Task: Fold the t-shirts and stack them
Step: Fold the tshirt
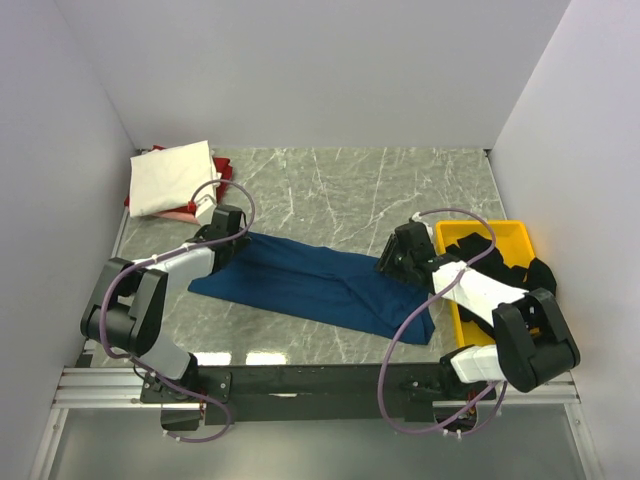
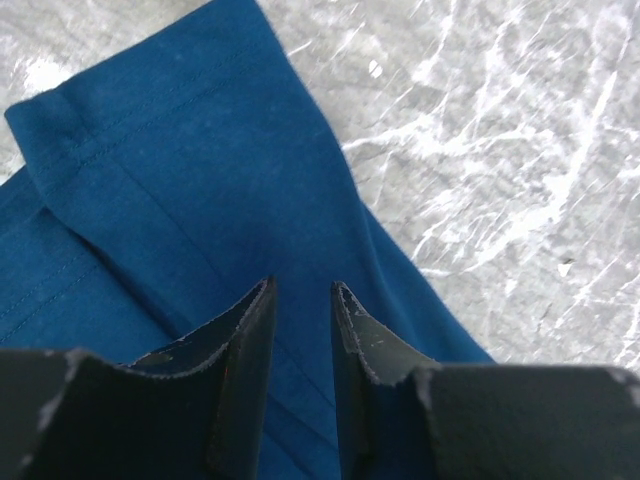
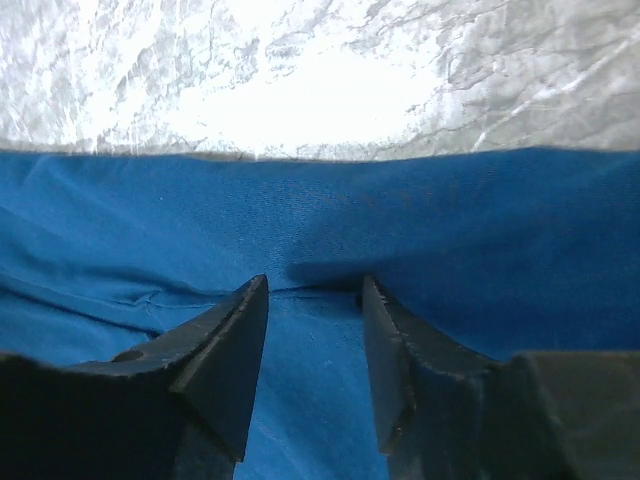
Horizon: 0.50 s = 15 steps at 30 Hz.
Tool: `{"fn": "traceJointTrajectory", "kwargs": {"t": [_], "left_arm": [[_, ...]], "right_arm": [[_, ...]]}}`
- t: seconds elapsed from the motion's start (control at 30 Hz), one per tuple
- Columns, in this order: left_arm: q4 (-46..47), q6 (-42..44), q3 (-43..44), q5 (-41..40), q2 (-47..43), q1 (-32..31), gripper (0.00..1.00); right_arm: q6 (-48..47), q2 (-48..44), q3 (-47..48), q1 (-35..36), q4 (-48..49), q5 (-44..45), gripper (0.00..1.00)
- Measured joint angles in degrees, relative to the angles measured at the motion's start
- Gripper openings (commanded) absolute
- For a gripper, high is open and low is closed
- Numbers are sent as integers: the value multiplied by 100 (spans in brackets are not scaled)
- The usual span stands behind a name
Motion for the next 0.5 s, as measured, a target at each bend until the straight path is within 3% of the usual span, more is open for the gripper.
{"fn": "traceJointTrajectory", "kwargs": {"t": [0.1, 0.13, 0.27, 0.5], "left_arm": [[0, -2, -46, 13, 0, 0, 33], [4, -2, -55, 15, 0, 0, 33], [17, -2, -109, 35, -4, 0, 33], [15, 0, -133, 35, -79, 0, 32]], "right_arm": [[-7, 66, -2, 35, 26, -13, 33], [2, 79, -11, 46, 28, -15, 23], [17, 79, -31, 79, 20, -31, 10], [7, -229, -35, 188, -114, -116, 1]]}}
